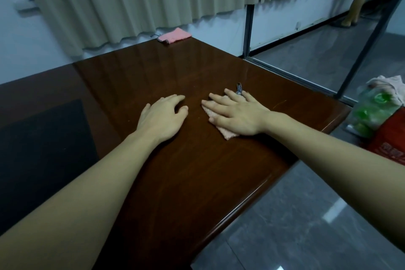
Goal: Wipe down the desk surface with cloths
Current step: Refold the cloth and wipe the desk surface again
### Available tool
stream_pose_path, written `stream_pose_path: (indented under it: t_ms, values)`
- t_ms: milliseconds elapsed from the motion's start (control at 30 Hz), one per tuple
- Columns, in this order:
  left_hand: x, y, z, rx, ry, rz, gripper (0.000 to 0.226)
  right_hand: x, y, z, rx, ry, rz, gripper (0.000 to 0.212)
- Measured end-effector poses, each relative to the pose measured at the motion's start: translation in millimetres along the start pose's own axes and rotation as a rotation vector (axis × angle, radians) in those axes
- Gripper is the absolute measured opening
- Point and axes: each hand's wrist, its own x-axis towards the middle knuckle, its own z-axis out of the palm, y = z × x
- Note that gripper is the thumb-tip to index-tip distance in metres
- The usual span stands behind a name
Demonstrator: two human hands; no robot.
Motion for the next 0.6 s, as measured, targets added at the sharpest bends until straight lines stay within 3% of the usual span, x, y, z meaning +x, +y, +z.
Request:
stream_pose_path:
  t_ms: [200,367,600]
  values:
    - [-32.3,-46.2,-14.6,0.045,-0.034,-0.042,0.052,56.4,7.4,-15.7,0.009,0.017,0.135,0.060]
    - [-54.8,-77.1,-21.9,0.041,-0.021,-0.077,0.052,71.0,-2.4,-16.3,-0.008,-0.006,0.130,0.059]
    - [-57.5,-89.2,-17.8,0.034,0.001,-0.103,0.051,3.0,-68.9,3.7,-0.062,-0.027,-0.173,0.059]
